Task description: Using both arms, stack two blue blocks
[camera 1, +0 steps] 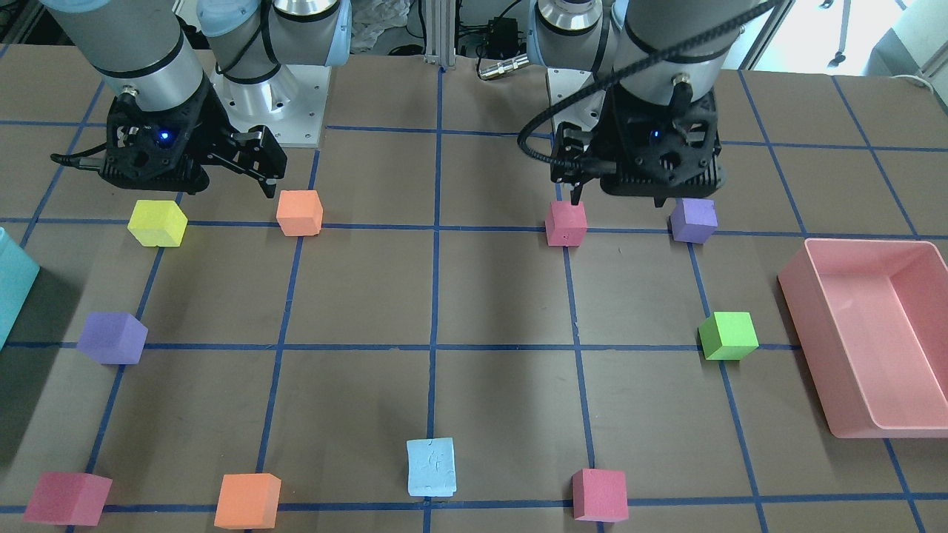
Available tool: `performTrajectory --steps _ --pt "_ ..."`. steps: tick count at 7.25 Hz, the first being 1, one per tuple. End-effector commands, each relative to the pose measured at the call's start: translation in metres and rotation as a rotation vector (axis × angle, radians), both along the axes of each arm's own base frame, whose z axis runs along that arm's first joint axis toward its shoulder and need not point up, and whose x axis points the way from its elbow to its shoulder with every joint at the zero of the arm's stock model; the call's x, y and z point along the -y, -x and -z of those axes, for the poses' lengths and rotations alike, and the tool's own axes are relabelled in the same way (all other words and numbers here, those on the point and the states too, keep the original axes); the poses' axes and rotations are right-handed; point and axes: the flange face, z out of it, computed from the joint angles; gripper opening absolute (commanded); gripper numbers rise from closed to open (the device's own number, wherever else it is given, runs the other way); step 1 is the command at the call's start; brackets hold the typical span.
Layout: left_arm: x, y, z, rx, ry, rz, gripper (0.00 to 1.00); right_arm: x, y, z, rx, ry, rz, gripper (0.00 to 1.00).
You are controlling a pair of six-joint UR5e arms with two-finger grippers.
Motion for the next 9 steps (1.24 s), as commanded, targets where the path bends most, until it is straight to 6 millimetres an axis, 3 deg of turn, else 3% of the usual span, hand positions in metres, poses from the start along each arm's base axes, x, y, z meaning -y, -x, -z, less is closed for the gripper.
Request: performTrajectory --steps 1,2,5,9 --pt "-0.052 -0.039 0.008 -0.009 0.066 -0.022 0.91 0.0 0.0 -0.001 0.0 0.003 0.004 1.0" --pt "-0.055 -0.062 0.009 -0.093 0.07 -0.059 0.92 0.0 0.001 -0.001 0.0 0.003 0.004 1.0" --pt "-0.051 -0.063 0.014 -0.114 0.189 -0.057 1.0 0.0 0.001 -0.001 -0.002 0.002 0.004 1.0" --pt "-0.05 -0.063 0.014 -0.112 0.194 -0.056 1.0 -0.002 0.001 -0.002 -0.002 0.003 0.005 1.0"
